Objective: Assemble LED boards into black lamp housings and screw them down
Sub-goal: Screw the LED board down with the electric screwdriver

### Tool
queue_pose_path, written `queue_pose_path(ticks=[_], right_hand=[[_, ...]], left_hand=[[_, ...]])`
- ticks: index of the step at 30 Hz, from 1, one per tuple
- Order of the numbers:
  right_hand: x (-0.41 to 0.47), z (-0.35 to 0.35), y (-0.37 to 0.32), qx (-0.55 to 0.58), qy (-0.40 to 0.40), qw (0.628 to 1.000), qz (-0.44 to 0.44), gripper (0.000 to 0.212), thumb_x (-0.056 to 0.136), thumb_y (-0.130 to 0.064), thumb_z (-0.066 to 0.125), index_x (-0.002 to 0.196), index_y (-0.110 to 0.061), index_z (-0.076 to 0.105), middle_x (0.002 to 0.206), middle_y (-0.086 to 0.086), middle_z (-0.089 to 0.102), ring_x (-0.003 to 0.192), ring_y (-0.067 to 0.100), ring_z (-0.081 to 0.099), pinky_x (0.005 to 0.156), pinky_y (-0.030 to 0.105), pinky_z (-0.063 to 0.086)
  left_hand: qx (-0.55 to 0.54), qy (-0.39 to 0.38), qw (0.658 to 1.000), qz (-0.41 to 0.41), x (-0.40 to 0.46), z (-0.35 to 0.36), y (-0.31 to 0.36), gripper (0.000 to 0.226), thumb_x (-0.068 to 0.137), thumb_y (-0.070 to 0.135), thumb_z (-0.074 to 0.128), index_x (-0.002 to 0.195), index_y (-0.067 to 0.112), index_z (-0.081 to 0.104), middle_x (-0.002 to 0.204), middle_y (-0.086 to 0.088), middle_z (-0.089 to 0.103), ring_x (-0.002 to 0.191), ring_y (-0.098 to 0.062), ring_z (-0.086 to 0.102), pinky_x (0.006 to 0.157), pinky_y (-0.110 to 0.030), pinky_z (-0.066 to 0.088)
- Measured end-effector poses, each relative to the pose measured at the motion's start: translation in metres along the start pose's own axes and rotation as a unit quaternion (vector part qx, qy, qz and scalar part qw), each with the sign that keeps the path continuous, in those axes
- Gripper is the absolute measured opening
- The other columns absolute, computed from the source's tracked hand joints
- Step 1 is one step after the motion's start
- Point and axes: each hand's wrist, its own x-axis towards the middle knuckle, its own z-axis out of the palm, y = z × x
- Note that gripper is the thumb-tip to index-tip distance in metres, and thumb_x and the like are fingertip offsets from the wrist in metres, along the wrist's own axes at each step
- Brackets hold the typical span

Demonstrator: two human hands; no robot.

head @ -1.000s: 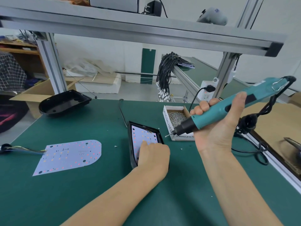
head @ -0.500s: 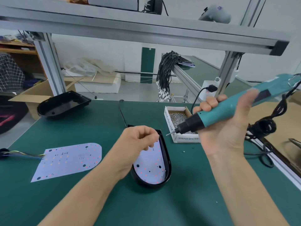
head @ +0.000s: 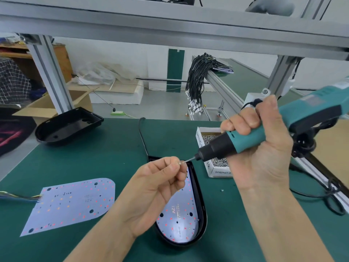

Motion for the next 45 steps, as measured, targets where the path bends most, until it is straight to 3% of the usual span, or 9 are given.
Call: queue_pose_path(ticks=[22, 34, 45], right_hand=[[-0.002, -0.001, 0.008, -0.003, 0.01, 1.0, 0.014, 0.027, 0.087, -0.027, 0.058, 0.068, -0.022, 0.04, 0.056, -0.01, 0.041, 0.046, 0.005, 0.04, 0.058, 0.021, 0.042], [-0.005, -0.002, 0.009, -0.015, 0.011, 1.0, 0.012, 0.027, 0.089, -0.026, 0.056, 0.068, -0.022, 0.04, 0.055, -0.01, 0.041, 0.046, 0.006, 0.039, 0.058, 0.021, 0.041], [-0.006, -0.001, 0.007, -0.012, 0.011, 1.0, 0.011, 0.027, 0.089, -0.025, 0.055, 0.069, -0.022, 0.038, 0.054, -0.01, 0.041, 0.046, 0.005, 0.039, 0.058, 0.021, 0.041]], left_hand=[[-0.012, -0.017, 1.0, 0.006, -0.003, -0.006, -0.009, 0.008, 0.076, 0.014, 0.065, 0.069, 0.012, 0.068, 0.081, -0.005, 0.063, 0.066, -0.011, 0.057, 0.068, -0.021, 0.053], [-0.109, 0.068, 0.992, 0.001, -0.002, -0.009, -0.011, 0.017, 0.066, -0.001, 0.071, 0.07, 0.015, 0.068, 0.075, -0.006, 0.066, 0.057, -0.014, 0.062, 0.058, -0.021, 0.055], [-0.093, 0.06, 0.994, 0.003, -0.003, -0.006, -0.011, 0.018, 0.067, -0.001, 0.069, 0.077, 0.012, 0.06, 0.075, -0.006, 0.065, 0.059, -0.015, 0.062, 0.057, -0.022, 0.055]])
